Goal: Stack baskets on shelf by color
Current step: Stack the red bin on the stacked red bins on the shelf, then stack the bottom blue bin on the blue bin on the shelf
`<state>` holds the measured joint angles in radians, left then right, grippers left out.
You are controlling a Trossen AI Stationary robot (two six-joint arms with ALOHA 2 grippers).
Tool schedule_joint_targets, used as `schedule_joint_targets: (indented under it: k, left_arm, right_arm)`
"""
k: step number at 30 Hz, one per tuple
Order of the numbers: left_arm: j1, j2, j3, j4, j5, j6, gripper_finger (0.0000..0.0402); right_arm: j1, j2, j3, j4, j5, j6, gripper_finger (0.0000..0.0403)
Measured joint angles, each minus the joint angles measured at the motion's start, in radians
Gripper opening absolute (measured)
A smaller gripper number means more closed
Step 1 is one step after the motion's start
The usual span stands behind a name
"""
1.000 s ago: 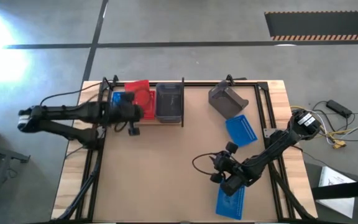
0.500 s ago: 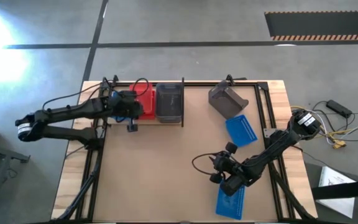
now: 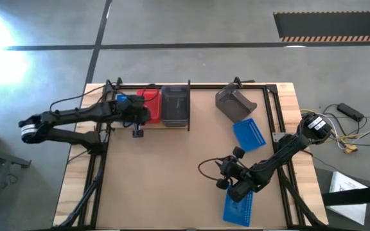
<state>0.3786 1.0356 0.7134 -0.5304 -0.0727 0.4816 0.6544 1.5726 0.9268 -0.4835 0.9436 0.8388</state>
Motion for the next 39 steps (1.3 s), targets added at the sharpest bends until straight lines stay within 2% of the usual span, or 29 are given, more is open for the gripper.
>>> schedule_joint_targets:
  k: [9, 15, 24, 28, 33, 39]
  left_arm:
    - [0.001, 0.059, 0.007, -0.004, 0.059, 0.051, 0.0015]
    - [0.004, 0.039, 0.04, -0.011, -0.011, 0.057, 0.0023]
    - [0.004, -0.003, 0.046, -0.034, -0.038, 0.014, 0.0024]
    - [0.004, -0.004, 0.046, -0.056, -0.042, -0.005, 0.0049]
    - [-0.015, -0.028, 0.064, -0.067, -0.098, -0.051, 0.0101]
    - [-0.148, -0.078, 0.111, -0.075, -0.093, -0.185, 0.0122]
  right_arm:
    - [0.0, 0.0, 0.0, 0.002, 0.0, -0.002, 0.0054]
    - [0.0, 0.0, 0.0, 0.003, 0.0, -0.002, 0.0054]
    - [0.0, 0.0, 0.0, 0.004, 0.0, -0.002, 0.0054]
    - [0.0, 0.0, 0.0, 0.003, -0.005, -0.018, 0.0054]
    - [0.01, -0.03, 0.0, -0.016, -0.069, -0.028, 0.0054]
    - [0.066, -0.094, 0.0, -0.025, -0.185, -0.028, 0.0054]
